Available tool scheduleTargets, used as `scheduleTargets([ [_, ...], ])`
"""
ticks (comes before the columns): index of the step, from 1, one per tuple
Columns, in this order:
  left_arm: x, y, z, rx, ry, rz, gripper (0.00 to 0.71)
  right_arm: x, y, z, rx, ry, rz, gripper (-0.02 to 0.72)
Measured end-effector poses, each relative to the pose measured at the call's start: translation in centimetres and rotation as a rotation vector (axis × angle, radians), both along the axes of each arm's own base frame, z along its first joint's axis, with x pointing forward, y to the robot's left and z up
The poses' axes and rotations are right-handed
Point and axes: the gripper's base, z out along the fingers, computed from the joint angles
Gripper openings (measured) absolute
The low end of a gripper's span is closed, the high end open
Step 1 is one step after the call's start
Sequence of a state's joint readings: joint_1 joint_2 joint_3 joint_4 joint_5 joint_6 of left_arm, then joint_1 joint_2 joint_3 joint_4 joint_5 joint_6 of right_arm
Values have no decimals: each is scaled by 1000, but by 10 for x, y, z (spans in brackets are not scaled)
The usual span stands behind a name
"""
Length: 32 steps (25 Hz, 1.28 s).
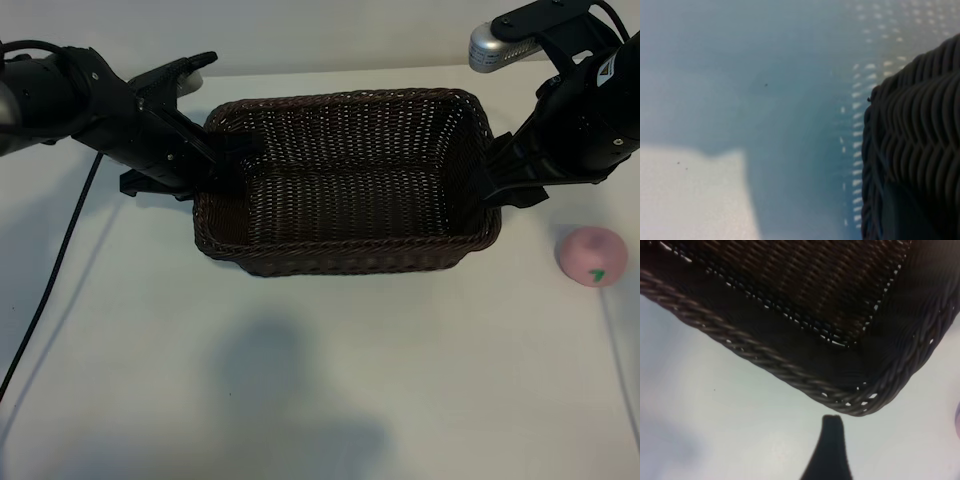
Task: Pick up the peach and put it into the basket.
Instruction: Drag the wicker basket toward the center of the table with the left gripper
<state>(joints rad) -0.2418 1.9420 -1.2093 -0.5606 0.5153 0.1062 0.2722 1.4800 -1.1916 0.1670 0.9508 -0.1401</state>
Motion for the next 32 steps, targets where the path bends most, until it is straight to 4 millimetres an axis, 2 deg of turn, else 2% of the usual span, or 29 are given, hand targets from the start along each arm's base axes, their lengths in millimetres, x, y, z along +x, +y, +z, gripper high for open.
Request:
scheduleTargets([
  [16, 0, 0, -4, 12, 0, -24, 156, 0, 0, 0, 4, 1, -1, 594],
  [23, 0, -1, -17, 17, 45, -30, 156, 0, 0, 0, 4, 1, -1, 594],
  [32, 0, -1, -17, 14, 47, -27, 156, 0, 0, 0, 4, 3, -1, 594],
])
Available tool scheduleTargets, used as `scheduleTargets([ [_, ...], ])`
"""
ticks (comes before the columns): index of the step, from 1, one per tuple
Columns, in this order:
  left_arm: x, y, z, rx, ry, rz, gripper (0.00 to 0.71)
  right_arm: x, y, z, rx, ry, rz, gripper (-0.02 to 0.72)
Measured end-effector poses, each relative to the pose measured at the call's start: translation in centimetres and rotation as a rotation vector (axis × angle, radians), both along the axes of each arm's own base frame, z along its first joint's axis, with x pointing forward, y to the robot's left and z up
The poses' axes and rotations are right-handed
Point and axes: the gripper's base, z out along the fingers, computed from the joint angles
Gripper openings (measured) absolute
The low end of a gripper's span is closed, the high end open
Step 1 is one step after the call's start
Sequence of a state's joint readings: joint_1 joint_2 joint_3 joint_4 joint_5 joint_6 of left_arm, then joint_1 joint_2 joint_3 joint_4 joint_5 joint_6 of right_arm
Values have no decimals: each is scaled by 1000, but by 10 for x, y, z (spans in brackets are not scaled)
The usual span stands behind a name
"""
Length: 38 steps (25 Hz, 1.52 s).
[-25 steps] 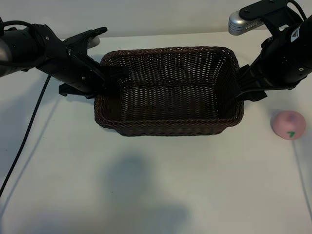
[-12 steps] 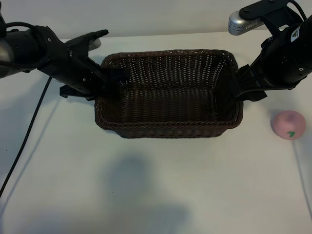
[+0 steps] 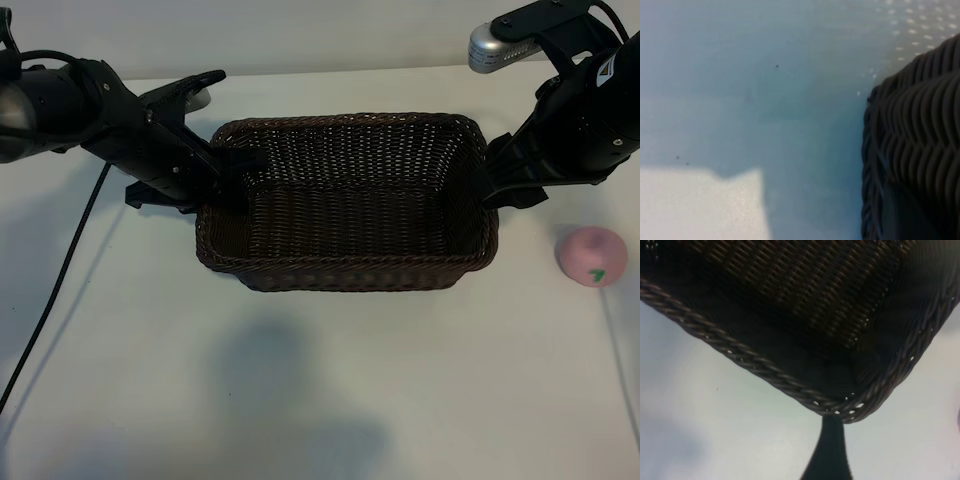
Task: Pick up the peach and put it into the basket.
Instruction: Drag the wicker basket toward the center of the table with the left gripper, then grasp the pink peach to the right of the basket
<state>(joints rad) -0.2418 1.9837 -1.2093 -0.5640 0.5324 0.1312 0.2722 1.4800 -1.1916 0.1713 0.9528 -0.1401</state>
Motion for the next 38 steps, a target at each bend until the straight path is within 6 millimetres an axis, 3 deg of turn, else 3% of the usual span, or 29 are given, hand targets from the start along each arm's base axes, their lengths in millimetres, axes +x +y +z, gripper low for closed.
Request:
scheduleTargets([
  [3, 0, 0, 0, 0, 3, -2, 163, 0, 0, 0, 0, 0, 0, 594],
  [5, -1, 0, 0, -5, 9, -2, 206, 0, 0, 0, 0, 1, 0, 594],
  [11, 0, -2, 2, -21, 15, 3, 592, 0, 0, 0, 0, 3, 0, 594],
  [14, -1, -2, 7, -24, 11, -1, 696, 0, 0, 0, -1, 5, 1, 594],
  [33, -22, 9, 78, 53, -109, -69, 659, 0, 0, 0, 2, 6, 0, 594],
  [38, -29, 22, 93, 88, -111, -81, 654, 0, 0, 0, 2, 6, 0, 594],
])
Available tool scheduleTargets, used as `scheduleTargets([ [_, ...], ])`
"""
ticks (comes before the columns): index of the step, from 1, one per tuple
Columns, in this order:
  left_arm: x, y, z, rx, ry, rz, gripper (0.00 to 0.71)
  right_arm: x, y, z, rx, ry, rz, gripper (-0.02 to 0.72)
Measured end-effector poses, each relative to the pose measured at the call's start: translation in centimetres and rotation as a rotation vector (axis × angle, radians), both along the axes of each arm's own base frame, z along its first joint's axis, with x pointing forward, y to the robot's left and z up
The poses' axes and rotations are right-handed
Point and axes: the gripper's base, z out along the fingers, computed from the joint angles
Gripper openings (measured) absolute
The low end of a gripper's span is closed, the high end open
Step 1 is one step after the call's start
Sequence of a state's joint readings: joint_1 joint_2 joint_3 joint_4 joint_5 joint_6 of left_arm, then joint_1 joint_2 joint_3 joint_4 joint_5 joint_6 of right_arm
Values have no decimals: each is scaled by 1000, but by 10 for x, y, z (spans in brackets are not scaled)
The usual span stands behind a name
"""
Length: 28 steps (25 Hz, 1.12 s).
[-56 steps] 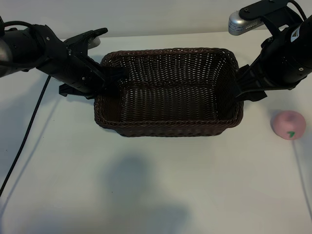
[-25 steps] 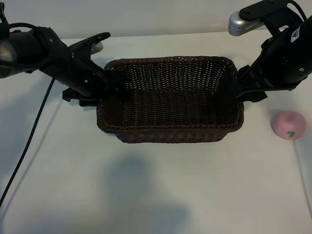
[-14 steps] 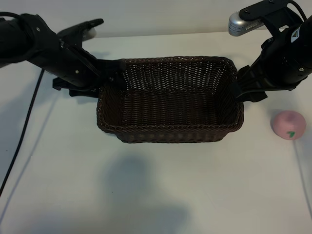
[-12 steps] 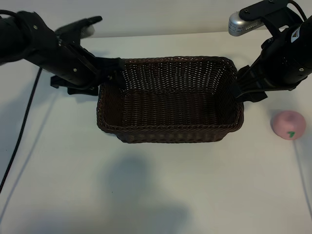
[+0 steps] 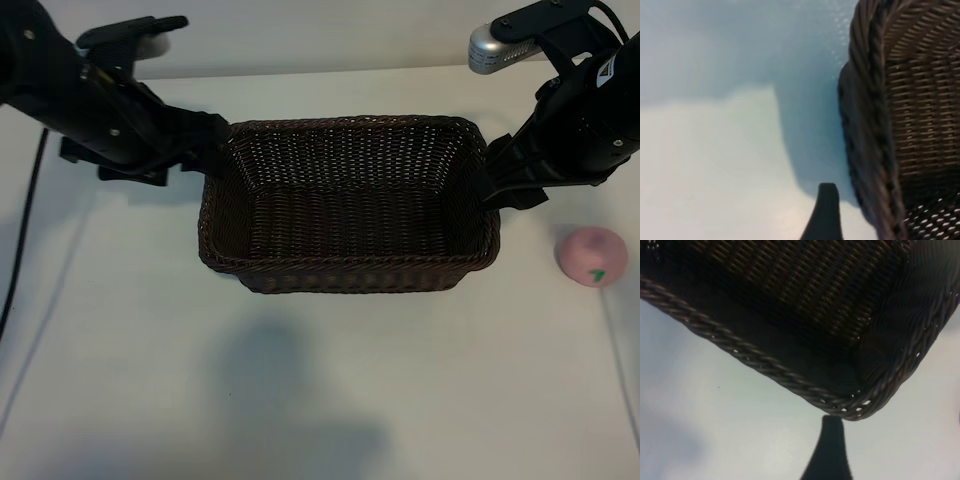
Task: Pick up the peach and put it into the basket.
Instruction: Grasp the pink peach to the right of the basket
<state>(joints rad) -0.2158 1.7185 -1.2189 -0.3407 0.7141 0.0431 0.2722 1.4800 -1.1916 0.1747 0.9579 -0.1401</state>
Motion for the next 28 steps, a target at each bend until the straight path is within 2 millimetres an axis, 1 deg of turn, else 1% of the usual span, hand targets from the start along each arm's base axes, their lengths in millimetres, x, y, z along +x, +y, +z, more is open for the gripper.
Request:
scheduleTargets([
  [2, 0, 16, 7, -2, -6, 37, 650, 0, 0, 0, 0, 1, 0, 594],
  [5, -2, 47, 18, 4, -6, 91, 642, 0, 0, 0, 0, 1, -1, 594],
  [11, -17, 105, 46, 27, -56, 197, 629, 0, 0, 0, 0, 1, 0, 594],
  [14, -24, 124, 56, 34, -82, 245, 622, 0, 0, 0, 0, 1, 0, 594],
  [18, -33, 137, 67, 39, -100, 281, 617, 0, 0, 0, 0, 1, 0, 594],
  [22, -47, 140, 81, 44, -112, 273, 611, 0, 0, 0, -1, 1, 0, 594],
  [24, -57, 137, 93, 51, -141, 259, 607, 0, 0, 0, -1, 1, 0, 594],
  [28, -84, 132, 126, 66, -256, 256, 599, 0, 0, 0, -1, 2, 0, 594],
])
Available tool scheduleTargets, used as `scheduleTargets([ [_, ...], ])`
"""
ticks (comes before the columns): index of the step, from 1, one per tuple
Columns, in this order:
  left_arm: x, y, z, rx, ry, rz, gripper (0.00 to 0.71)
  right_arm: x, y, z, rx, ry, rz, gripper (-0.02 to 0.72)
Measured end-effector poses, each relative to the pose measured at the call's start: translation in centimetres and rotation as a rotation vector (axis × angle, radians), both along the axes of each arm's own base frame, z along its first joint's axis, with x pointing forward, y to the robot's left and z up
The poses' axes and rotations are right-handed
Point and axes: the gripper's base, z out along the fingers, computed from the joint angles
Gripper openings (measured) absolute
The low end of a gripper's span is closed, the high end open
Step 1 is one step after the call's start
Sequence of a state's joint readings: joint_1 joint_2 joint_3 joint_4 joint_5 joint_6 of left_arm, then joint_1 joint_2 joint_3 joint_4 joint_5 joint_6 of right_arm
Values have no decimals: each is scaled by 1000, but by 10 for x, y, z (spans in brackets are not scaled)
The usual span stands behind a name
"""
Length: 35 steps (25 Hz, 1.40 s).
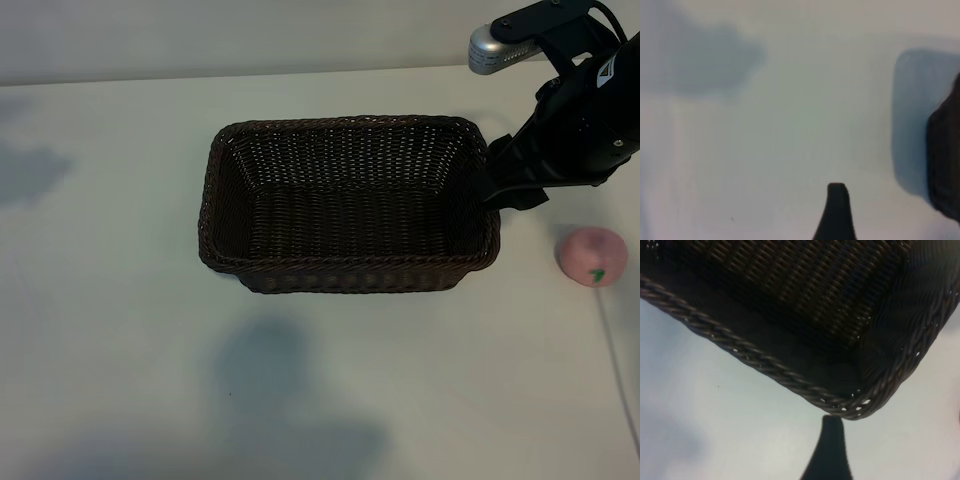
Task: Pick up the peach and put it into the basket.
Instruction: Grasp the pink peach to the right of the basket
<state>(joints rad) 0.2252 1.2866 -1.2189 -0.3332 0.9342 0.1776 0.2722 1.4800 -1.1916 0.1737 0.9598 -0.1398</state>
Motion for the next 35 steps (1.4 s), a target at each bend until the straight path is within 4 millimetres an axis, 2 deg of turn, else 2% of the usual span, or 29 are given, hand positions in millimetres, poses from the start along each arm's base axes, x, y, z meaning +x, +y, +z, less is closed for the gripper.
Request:
scheduleTargets([
  [6, -52, -12, 45, 40, -166, -8, 596, 0, 0, 0, -1, 0, 0, 594],
  [12, -104, -25, 74, 79, -301, -24, 596, 0, 0, 0, -2, 0, 0, 594],
  [17, -161, -37, 91, 140, -406, -40, 596, 0, 0, 0, -2, 1, 1, 594],
  [22, -209, -41, 93, 236, -451, -24, 596, 0, 0, 0, -2, 1, 1, 594],
  [24, -223, -39, 89, 270, -466, 2, 596, 0, 0, 0, -2, 1, 1, 594],
  [31, -247, -40, 48, 278, -460, -17, 596, 0, 0, 0, -2, 1, 1, 594],
  [35, -265, -42, 35, 274, -488, -43, 596, 0, 0, 0, -2, 1, 1, 594],
])
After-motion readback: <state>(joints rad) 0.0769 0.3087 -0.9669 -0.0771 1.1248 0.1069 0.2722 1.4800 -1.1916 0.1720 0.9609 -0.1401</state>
